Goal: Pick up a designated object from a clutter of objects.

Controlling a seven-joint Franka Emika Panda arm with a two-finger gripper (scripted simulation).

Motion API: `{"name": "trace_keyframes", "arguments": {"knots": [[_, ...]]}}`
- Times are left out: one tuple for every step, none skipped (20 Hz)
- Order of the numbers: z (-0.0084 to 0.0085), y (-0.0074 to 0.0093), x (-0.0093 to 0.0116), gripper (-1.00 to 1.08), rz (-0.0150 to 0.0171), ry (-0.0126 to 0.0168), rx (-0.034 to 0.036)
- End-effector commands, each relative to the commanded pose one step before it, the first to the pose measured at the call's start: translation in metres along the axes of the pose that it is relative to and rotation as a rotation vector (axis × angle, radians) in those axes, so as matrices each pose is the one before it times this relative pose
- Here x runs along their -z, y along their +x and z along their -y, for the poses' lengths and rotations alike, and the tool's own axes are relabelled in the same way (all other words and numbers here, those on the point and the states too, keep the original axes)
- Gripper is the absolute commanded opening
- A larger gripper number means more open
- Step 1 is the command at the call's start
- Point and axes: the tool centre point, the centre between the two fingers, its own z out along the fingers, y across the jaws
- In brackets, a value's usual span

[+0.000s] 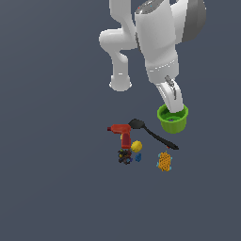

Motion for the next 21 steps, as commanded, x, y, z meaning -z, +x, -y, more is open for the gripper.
{"name": "trace_keyframes", "arguments": {"knots": [[0.00360,-0.01347,0.02541,-1.00,-0.00183,0.00219,0.00001],[0.00144,-0.00511,0.00918,-1.00,0.00000,0.00000,0.00000],[0.00124,-0.00524,0.00912,-1.00,-0.00017,0.00052,0.00041],[0.00139,-0.00478,0.00847,-1.00,0.00000,0.00000,0.00000],[0.00122,-0.00470,0.00827,-1.00,0.00055,0.00018,0.00038],[0.00133,-0.00435,0.00753,-1.00,0.00000,0.00000,0.00000],[0.00117,-0.00420,0.00727,-1.00,0.00087,0.00009,0.00043],[0.00119,-0.00387,0.00659,-1.00,0.00063,0.00003,0.00028],[0.00113,-0.00359,0.00605,-1.00,0.00064,0.00001,0.00026],[0.00106,-0.00330,0.00553,-1.00,0.00064,0.00000,0.00026],[0.00097,-0.00301,0.00501,-1.00,0.00064,-0.00001,0.00026],[0.00087,-0.00272,0.00454,-1.00,0.00079,-0.00001,0.00031],[0.00081,-0.00242,0.00398,-1.00,0.00064,-0.00002,0.00025],[0.00076,-0.00212,0.00340,-1.00,0.00046,-0.00002,0.00017],[0.00068,-0.00183,0.00293,-1.00,0.00065,-0.00003,0.00023],[0.00062,-0.00153,0.00240,-1.00,0.00065,-0.00004,0.00022],[0.00056,-0.00124,0.00187,-1.00,0.00066,-0.00005,0.00020],[0.00051,-0.00095,0.00130,-1.00,0.00047,-0.00004,0.00013],[0.00041,-0.00064,0.00086,-1.00,0.00066,-0.00006,0.00018],[0.00031,-0.00039,0.00029,-1.00,0.00000,0.00000,0.00000],[0.00009,-0.00008,0.00017,-1.00,0.00047,-0.00005,0.00011]]}}
